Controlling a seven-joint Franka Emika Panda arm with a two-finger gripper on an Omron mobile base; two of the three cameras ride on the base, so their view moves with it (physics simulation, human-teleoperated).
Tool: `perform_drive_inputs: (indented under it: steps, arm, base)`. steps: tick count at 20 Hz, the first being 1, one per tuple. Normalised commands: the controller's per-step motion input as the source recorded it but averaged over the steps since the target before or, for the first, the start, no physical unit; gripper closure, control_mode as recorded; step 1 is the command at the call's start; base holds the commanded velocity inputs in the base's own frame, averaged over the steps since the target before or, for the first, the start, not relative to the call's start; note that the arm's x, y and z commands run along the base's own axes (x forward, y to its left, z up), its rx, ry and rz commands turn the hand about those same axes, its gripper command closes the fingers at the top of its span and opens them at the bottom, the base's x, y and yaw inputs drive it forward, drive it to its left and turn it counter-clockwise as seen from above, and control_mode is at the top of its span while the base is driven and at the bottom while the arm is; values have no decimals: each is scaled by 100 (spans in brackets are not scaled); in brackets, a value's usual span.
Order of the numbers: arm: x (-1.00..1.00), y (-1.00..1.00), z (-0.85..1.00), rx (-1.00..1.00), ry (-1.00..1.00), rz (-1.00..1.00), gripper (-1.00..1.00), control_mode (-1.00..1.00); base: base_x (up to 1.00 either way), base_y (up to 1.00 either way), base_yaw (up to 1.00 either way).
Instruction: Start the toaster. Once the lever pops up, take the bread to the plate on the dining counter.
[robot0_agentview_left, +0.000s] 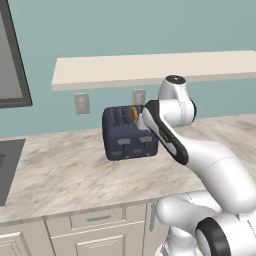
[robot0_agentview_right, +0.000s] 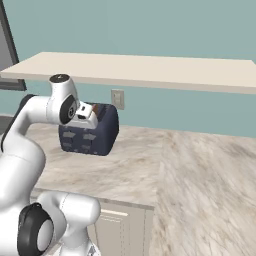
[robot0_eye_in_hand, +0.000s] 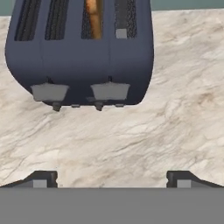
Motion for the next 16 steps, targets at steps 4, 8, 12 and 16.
perform_drive_inputs:
  steps: [4,8,12,16]
  arm:
    - [21,-2,-8,0,6,-10,-100,-100]
    - [14,-3,-24,0,0,0,-100,-100]
    - [13,0,-40,0,-3,0,-100,-100]
    - [7,0,-35,0,-5,0,-100,-100]
  base:
    - [0,0,0]
    - [0,0,0]
    - [0,0,0]
    - [0,0,0]
